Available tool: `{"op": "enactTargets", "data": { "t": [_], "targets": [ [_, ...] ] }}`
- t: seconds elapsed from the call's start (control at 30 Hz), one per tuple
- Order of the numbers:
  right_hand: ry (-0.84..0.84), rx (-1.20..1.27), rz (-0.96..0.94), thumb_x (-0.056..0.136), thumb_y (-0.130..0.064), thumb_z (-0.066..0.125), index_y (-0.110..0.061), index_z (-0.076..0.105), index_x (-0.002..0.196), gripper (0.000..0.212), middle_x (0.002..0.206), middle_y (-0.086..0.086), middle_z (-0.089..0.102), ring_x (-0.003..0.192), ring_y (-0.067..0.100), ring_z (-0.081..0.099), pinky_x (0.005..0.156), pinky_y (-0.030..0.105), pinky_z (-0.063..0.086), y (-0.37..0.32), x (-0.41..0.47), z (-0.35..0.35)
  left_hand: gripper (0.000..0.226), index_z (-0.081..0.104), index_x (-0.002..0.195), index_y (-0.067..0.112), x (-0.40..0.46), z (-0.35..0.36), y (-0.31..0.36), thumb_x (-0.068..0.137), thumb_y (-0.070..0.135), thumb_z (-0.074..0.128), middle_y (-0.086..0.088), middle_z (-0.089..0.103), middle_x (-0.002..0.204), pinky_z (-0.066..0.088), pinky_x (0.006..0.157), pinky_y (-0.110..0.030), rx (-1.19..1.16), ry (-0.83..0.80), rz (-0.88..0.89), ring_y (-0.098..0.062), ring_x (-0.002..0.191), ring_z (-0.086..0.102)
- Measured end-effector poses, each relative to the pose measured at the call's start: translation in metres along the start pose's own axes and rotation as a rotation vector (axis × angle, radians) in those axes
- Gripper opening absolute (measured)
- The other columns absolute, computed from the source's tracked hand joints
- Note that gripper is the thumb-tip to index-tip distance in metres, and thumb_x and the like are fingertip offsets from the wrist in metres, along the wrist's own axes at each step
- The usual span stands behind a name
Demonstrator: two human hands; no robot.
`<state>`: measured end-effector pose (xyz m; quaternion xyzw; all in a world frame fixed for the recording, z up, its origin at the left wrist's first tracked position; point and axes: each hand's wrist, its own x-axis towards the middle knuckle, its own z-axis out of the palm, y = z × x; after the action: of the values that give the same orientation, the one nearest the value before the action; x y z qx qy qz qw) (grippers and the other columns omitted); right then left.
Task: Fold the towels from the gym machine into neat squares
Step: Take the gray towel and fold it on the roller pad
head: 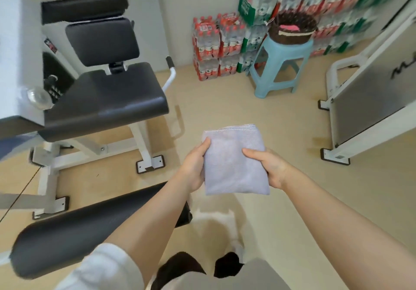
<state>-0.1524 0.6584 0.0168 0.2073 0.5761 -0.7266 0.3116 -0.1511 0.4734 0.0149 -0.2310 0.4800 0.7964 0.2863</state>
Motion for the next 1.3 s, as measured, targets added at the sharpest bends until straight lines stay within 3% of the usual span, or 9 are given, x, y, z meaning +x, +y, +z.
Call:
{"op": "enactTargets", "data": {
  "t": [0.13, 0.37, 0.53, 0.67, 0.77, 0.83, 0.97, 1.07, 1.3],
  "targets": [
    [0.125, -0.037, -0.053, 0.087, -0.009, 0.061, -0.008, 0.060, 0.112, 0.025, 0.090, 0.006, 0.072, 0.070, 0.015, 0.072, 0.056, 0.024, 0.056, -0.030, 0.001, -0.054, 0.018, 0.058, 0.110, 0.018, 0.033, 0.058, 0.000, 0.092, 0.020, 0.055, 0.002, 0.071, 0.100, 0.056, 0.070, -0.024, 0.161, -0.094, 0.106, -0.012, 0.089, 0.070],
    [0.201, -0.007, -0.088, 0.085, -0.011, 0.064, -0.010, 0.062, 0.106, 0.021, 0.096, 0.006, 0.073, 0.082, 0.019, 0.071, 0.066, 0.028, 0.056, -0.083, 0.038, -0.121, 0.017, 0.054, 0.112, 0.019, 0.115, 0.114, 0.022, 0.095, 0.020, 0.049, 0.003, 0.069, 0.098, 0.058, 0.069, -0.026, 0.177, -0.072, 0.114, -0.010, 0.081, 0.070],
    [0.307, -0.047, -0.161, 0.084, -0.012, 0.066, -0.012, 0.062, 0.100, 0.017, 0.100, 0.008, 0.071, 0.087, 0.022, 0.069, 0.074, 0.032, 0.055, -0.157, 0.094, -0.177, 0.017, 0.053, 0.112, 0.019, 0.205, 0.176, 0.068, 0.096, 0.020, 0.048, 0.001, 0.068, 0.100, 0.056, 0.065, -0.025, 0.207, -0.073, 0.123, -0.012, 0.084, 0.068],
    [0.379, -0.058, -0.190, 0.084, -0.011, 0.065, -0.011, 0.060, 0.099, 0.016, 0.091, 0.006, 0.069, 0.079, 0.017, 0.066, 0.063, 0.028, 0.052, -0.240, 0.141, -0.215, 0.025, 0.050, 0.120, 0.015, 0.280, 0.232, 0.124, 0.096, 0.020, 0.049, -0.006, 0.065, 0.111, 0.055, 0.075, -0.031, 0.188, -0.069, 0.114, -0.018, 0.092, 0.065],
    [0.421, -0.088, -0.243, 0.084, -0.009, 0.064, -0.014, 0.061, 0.091, 0.009, 0.084, 0.001, 0.067, 0.073, 0.013, 0.064, 0.057, 0.024, 0.049, -0.296, 0.172, -0.244, 0.015, 0.053, 0.107, 0.022, 0.330, 0.271, 0.167, 0.093, 0.025, 0.055, -0.001, 0.066, 0.105, 0.054, 0.074, -0.033, 0.167, -0.093, 0.029, -0.018, 0.092, 0.065],
    [0.431, -0.088, -0.268, 0.084, -0.008, 0.064, -0.014, 0.061, 0.092, 0.010, 0.085, 0.001, 0.067, 0.075, 0.013, 0.064, 0.060, 0.025, 0.050, -0.326, 0.193, -0.266, 0.014, 0.052, 0.103, 0.026, 0.361, 0.294, 0.189, 0.091, 0.027, 0.058, 0.001, 0.067, 0.105, 0.053, 0.076, -0.032, 0.196, -0.131, 0.000, -0.018, 0.093, 0.064],
    [0.429, -0.051, -0.256, 0.084, -0.007, 0.064, -0.012, 0.060, 0.097, 0.015, 0.094, 0.008, 0.068, 0.080, 0.017, 0.065, 0.067, 0.029, 0.053, -0.364, 0.233, -0.313, 0.033, 0.048, 0.121, 0.019, 0.419, 0.330, 0.210, 0.090, 0.020, 0.059, -0.003, 0.064, 0.116, 0.053, 0.084, -0.035, 0.284, -0.156, 0.021, -0.020, 0.101, 0.063],
    [0.401, -0.040, -0.227, 0.084, -0.009, 0.065, -0.008, 0.060, 0.107, 0.024, 0.096, 0.007, 0.068, 0.082, 0.017, 0.065, 0.068, 0.028, 0.052, -0.392, 0.267, -0.353, 0.036, 0.046, 0.127, 0.016, 0.468, 0.359, 0.224, 0.092, 0.019, 0.055, -0.006, 0.063, 0.119, 0.054, 0.076, -0.036, 0.356, -0.175, 0.066, -0.022, 0.102, 0.063],
    [0.302, 0.080, -0.119, 0.091, -0.021, 0.056, 0.000, 0.057, 0.119, 0.035, 0.109, 0.015, 0.067, 0.091, 0.024, 0.065, 0.081, 0.033, 0.052, -0.490, 0.374, -0.462, 0.036, 0.047, 0.129, 0.013, 0.606, 0.444, 0.269, 0.094, 0.021, 0.052, -0.008, 0.063, 0.120, 0.052, 0.072, -0.032, 0.281, -0.042, 0.072, -0.021, 0.103, 0.062]
  ]
}}
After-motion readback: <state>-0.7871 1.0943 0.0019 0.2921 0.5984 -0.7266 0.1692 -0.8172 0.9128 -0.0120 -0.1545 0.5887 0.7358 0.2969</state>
